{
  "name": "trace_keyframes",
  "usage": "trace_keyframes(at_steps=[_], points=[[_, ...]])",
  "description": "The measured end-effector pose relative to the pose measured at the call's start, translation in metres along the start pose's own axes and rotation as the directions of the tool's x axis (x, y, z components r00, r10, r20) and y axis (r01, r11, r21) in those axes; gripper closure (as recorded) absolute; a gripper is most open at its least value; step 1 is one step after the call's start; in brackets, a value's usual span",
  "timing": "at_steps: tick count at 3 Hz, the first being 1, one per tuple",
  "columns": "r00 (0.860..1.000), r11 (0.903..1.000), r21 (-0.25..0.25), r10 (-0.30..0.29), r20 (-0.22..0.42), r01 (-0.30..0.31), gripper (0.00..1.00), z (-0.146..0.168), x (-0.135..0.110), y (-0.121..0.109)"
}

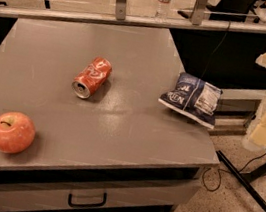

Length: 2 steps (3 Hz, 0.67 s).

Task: Move apple near blue chip bag

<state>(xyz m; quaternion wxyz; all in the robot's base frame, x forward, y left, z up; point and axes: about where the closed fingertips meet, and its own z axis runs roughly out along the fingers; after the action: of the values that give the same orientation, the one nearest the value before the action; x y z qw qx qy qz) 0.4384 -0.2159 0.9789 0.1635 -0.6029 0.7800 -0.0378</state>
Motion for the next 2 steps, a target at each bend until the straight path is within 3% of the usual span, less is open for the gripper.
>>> trace_keyframes(at_steps=[1, 2], points=[[1.0, 1.0, 0.0, 0.0, 0.0, 0.0, 0.0, 0.0, 0.0, 0.0], [0.997, 0.9978, 0.0, -0.067, 0.046, 0.067, 0.0, 0.003, -0.021, 0.0]])
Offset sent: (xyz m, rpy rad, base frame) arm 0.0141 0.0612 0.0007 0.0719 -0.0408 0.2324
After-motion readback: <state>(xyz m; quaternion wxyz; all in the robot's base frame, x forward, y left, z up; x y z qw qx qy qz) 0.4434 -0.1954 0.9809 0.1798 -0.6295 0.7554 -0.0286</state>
